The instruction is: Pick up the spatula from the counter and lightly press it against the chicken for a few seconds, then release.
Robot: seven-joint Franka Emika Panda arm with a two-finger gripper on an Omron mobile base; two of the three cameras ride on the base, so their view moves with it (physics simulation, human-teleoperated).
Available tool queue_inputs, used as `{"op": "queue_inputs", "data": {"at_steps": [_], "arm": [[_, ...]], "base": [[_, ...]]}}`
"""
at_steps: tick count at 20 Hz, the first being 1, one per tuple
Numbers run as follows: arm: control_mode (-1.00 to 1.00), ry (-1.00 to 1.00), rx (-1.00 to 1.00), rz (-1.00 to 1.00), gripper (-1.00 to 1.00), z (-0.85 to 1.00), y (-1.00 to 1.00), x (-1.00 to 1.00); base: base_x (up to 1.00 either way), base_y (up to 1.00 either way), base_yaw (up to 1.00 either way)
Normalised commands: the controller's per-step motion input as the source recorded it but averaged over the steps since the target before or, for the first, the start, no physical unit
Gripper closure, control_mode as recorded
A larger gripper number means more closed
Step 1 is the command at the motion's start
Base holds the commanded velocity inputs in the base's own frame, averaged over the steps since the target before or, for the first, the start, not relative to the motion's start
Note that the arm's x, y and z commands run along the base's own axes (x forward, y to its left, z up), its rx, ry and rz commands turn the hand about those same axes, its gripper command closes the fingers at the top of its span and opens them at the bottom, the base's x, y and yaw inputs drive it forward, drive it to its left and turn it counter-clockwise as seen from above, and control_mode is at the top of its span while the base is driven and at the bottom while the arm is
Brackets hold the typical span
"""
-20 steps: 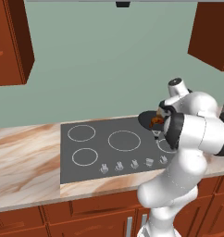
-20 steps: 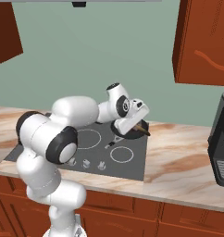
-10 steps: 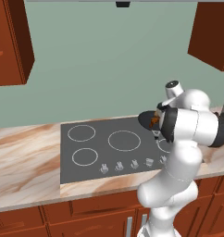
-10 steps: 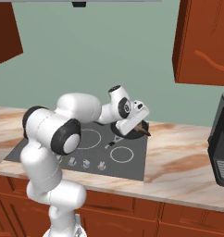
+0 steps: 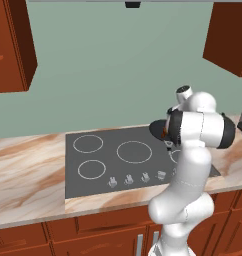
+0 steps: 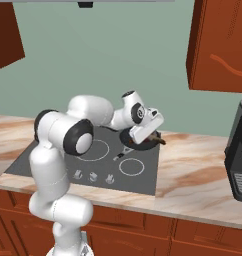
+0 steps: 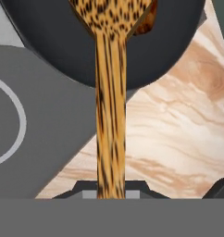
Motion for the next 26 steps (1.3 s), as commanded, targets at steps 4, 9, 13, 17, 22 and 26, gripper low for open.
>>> {"op": "queue_inputs", "data": {"at_steps": [4, 9, 13, 17, 22, 26], "arm": [[-1.0, 0.06, 0.0, 0.0, 1.0, -0.11, -0.05, 0.25], [-1.0, 0.05, 0.0, 0.0, 1.0, -0.13, 0.0, 0.25], [-1.0, 0.05, 0.0, 0.0, 1.0, -0.19, 0.0, 0.22], [-1.0, 0.06, 0.0, 0.0, 1.0, -0.2, 0.0, 0.21], [-1.0, 0.06, 0.0, 0.0, 1.0, -0.15, -0.01, 0.21], [-1.0, 0.04, 0.0, 0.0, 1.0, -0.11, -0.03, 0.26]], "base": [[0.0, 0.0, 0.0], [0.0, 0.0, 0.0], [0.0, 0.0, 0.0], [0.0, 0.0, 0.0], [0.0, 0.0, 0.0], [0.0, 0.0, 0.0]]}}
